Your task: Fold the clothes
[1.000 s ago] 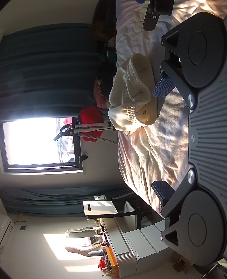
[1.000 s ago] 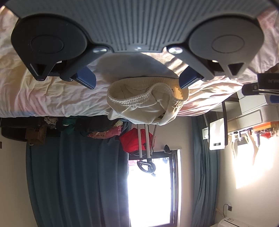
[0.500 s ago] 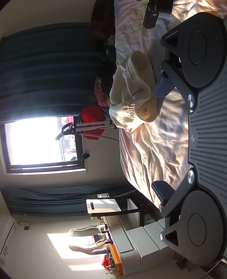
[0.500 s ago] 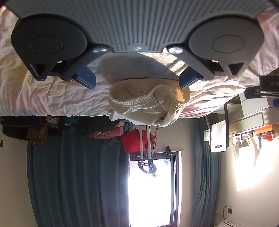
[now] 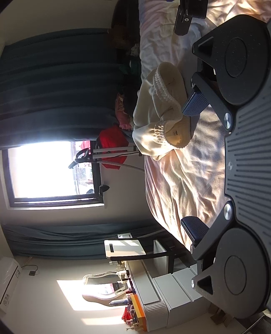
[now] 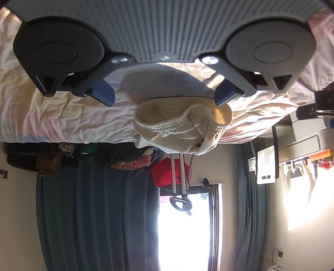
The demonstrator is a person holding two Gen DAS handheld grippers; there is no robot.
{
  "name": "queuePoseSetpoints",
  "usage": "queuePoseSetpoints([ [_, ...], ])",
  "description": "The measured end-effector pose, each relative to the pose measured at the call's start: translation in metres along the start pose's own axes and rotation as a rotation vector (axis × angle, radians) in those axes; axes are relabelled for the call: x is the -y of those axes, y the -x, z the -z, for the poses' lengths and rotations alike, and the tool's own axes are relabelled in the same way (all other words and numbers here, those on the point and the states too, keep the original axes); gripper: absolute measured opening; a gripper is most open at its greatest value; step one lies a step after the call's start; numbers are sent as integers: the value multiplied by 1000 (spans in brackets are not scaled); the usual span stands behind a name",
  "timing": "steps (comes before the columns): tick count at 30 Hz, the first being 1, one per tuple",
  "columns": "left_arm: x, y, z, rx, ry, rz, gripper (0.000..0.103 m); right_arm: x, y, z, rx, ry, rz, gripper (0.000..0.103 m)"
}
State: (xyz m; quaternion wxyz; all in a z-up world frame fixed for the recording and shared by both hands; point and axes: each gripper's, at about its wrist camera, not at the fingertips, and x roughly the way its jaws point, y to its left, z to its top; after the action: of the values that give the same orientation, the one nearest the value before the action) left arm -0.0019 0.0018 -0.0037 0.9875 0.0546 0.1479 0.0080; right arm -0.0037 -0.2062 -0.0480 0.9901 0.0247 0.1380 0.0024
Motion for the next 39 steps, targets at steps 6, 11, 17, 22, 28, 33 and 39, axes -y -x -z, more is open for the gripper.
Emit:
queuePoseSetpoints([
  [6,0,-4,1,-5,19,75,103,-3,3,0,31,3,23,103],
  [11,5,-2,4,31,-23,87,103,-8,8,-2,71,19,54,103],
  [17,-1,0,1,52,2,27,103,-8,30,-18,91,-42,96,103],
  [22,-13,3,-7,25,20,20,103,-3,48,-38,88,-128,81,103],
  [28,-37,19,-70,17,79,2,103,-7,77,-96,178,-201,109,103],
  [33,-53,37,-139,35,185,22,103,-4,106,-156,304,-299,129,103],
  [39,-35,14,-148,61,128,21,103,-3,107,-184,312,-275,167,103],
])
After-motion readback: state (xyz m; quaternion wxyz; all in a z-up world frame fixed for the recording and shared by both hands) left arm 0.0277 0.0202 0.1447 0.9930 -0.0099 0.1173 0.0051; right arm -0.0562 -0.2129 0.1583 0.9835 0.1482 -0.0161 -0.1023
